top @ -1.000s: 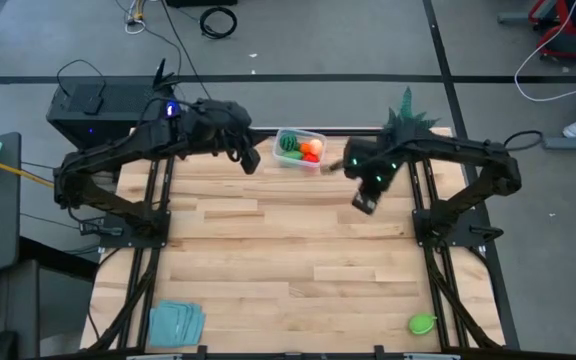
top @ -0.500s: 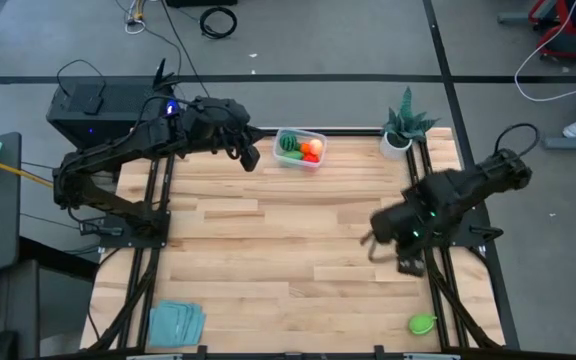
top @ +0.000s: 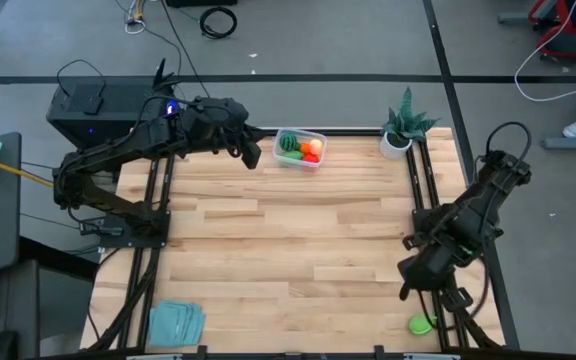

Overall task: Pick and placing Produce into tupperware
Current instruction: Put the green cabbage into the transparent container

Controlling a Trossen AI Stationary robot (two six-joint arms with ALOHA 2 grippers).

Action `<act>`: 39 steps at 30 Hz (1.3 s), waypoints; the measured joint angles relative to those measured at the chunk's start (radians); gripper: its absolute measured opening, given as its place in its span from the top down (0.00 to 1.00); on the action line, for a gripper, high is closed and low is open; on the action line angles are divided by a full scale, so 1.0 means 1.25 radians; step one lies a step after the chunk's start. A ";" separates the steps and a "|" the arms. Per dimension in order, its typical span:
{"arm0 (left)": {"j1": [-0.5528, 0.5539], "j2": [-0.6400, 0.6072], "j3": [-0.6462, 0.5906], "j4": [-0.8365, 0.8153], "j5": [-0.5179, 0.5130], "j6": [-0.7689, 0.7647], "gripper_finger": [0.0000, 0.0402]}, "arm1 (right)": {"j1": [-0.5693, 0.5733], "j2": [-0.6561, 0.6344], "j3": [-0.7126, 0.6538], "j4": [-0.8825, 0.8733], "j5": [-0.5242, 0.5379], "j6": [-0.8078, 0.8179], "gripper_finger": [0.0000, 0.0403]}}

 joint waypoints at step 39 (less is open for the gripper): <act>-0.055 0.000 0.000 0.026 -0.002 0.022 0.94 | 0.260 0.001 -0.446 0.654 0.155 0.167 0.38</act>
